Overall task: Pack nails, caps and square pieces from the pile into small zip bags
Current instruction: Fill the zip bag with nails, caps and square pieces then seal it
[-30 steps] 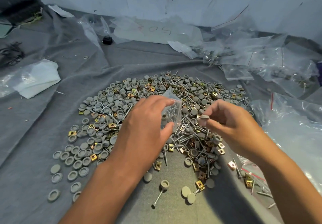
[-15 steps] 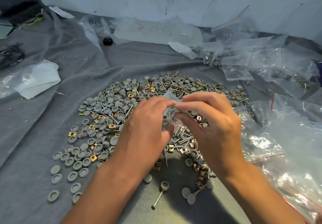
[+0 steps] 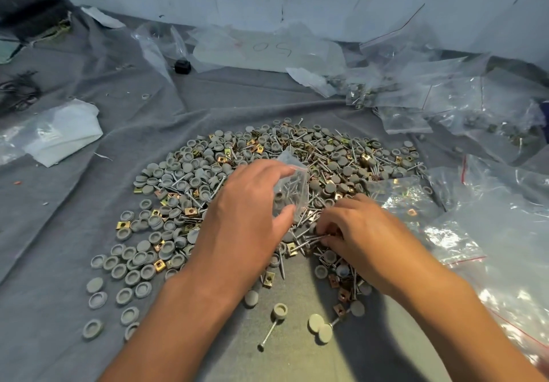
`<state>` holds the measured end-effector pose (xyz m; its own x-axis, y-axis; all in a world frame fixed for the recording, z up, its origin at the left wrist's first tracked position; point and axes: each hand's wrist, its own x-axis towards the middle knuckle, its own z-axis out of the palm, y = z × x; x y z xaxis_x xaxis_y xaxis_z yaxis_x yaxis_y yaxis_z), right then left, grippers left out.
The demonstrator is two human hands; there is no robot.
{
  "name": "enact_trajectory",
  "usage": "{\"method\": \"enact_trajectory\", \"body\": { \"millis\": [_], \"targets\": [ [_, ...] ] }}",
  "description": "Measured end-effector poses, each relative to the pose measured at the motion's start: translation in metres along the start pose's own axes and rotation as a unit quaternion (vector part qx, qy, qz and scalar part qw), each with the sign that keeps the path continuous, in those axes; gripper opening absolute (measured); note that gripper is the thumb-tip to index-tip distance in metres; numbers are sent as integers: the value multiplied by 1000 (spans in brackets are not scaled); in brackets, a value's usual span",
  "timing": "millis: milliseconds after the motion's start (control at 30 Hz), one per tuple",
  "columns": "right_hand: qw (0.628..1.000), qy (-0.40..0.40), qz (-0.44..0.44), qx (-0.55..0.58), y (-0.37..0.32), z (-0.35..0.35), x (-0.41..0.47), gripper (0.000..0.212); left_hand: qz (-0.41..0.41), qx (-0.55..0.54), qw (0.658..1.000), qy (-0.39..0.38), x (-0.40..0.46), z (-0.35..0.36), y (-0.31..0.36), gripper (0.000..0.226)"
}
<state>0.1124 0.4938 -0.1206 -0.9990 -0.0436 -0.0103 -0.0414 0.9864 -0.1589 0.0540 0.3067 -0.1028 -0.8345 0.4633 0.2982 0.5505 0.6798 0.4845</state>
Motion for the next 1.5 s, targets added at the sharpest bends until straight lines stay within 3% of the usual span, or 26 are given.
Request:
{"method": "enact_trajectory", "body": {
  "millis": [200,400,567,733,867,1067,1200,1367,1500],
  "targets": [
    [999,13,-19,-33,2,3,-6,14,0,0,1000,2,0,1,-1,56],
    [989,24,10,147,6,-7,2,11,0,-3,1000,2,-1,-1,-1,56],
    [939,103,-20,327,1,-22,-3,6,1,-2,1000,-5,-1,-3,1,56],
    [886,176,-52,427,-3,-27,-5,6,0,-1,1000,-8,0,-4,2,58],
    [876,245,-73,408,-13,-22,0,7,3,-9,1000,-9,-1,-3,4,58],
    [900,361,-93,225,-24,-11,9,11,6,-15,1000,-11,0,-3,3,58],
    [912,361,-113,156,-23,-6,11,12,7,-16,1000,-12,-1,-4,2,58],
    [906,379,-122,144,-23,-7,11,12,5,-21,1000,-11,-1,-4,2,58],
    [921,354,-117,114,-26,-3,14,19,8,-21,1000,-9,-1,-4,3,56]
  ]
}}
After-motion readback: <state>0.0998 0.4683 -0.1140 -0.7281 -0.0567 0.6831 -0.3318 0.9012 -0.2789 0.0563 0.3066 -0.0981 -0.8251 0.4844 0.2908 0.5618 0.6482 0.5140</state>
